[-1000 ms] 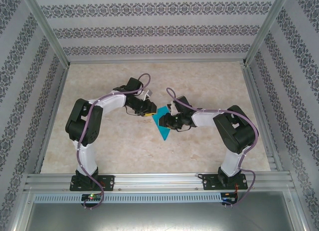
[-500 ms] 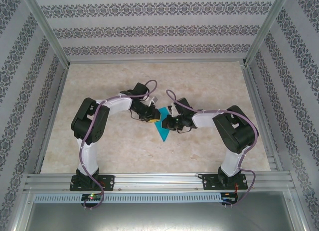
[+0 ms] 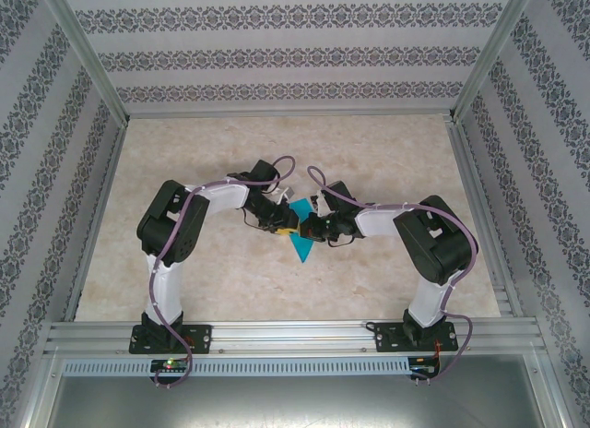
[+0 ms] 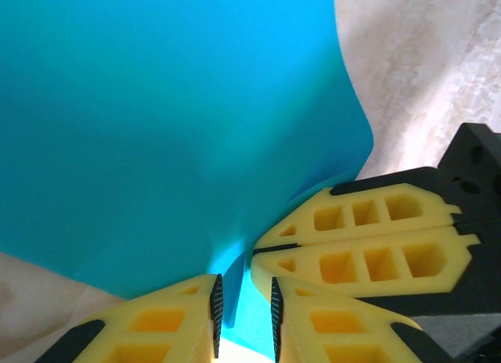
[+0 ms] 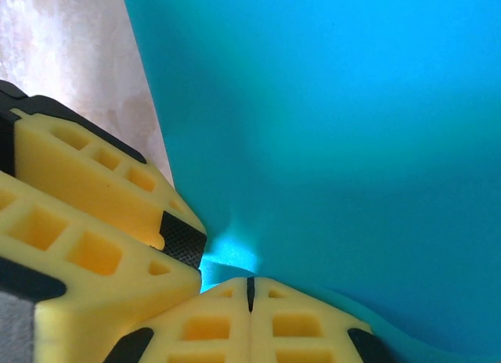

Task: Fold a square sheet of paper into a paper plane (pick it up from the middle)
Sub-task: Third fold the triangle at the center of the table.

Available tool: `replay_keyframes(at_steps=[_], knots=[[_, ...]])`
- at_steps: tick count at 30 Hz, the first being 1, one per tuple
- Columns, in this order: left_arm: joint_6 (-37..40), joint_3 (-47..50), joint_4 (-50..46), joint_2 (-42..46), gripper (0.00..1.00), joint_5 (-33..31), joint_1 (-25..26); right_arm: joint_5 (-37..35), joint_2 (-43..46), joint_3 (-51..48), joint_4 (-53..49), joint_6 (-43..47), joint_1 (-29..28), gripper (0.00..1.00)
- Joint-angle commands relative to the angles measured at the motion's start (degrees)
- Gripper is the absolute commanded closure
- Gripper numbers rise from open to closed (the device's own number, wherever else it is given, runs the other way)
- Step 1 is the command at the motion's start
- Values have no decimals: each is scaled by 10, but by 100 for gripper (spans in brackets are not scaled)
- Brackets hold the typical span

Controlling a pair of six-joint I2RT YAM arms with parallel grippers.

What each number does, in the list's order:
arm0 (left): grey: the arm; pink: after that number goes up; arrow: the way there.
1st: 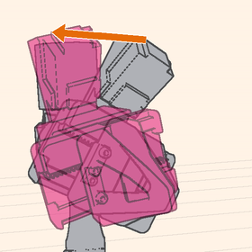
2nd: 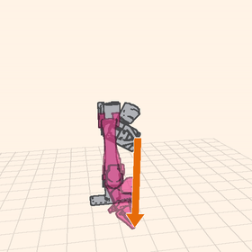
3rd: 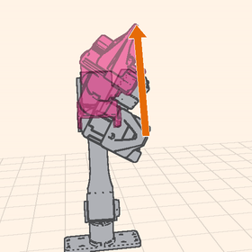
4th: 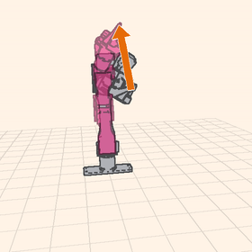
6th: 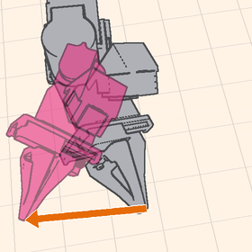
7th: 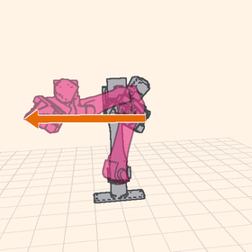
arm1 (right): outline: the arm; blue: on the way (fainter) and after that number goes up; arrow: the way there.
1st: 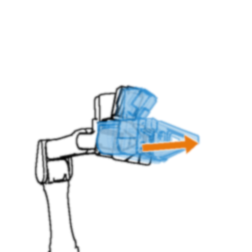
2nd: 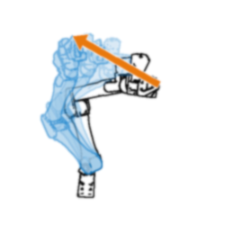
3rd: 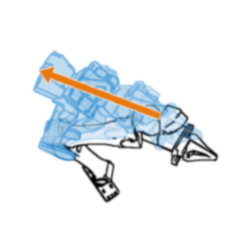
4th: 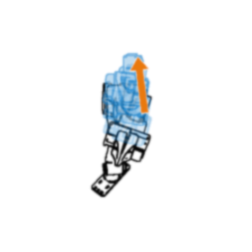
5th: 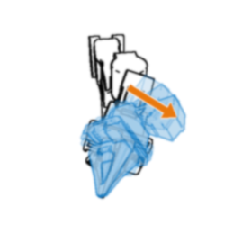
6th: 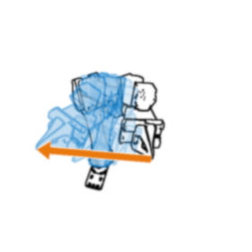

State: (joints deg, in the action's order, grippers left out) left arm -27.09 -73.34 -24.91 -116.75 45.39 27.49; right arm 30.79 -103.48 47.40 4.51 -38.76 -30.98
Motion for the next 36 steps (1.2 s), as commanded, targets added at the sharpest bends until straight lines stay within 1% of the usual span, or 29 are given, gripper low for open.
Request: replay_keyframes(at_steps=[1,8,12,21,30,36], knots=[[25,3,-25,-11,73,-7,10,-16,-8,-23,-45,9,-4,100],[31,7,-30,-8,74,-1,13,-15,-8,-24,-45,8,-2,100],[37,6,-35,-11,81,-1,14,-16,-6,-24,-45,7,-2,100],[57,2,-54,-14,82,1,14,-16,-1,-26,-48,7,0,100],[64,-6,-61,-23,94,1,14,-19,8,-24,-54,9,0,100],[70,-9,-71,-25,97,-15,14,-20,18,-22,-56,8,1,94]])
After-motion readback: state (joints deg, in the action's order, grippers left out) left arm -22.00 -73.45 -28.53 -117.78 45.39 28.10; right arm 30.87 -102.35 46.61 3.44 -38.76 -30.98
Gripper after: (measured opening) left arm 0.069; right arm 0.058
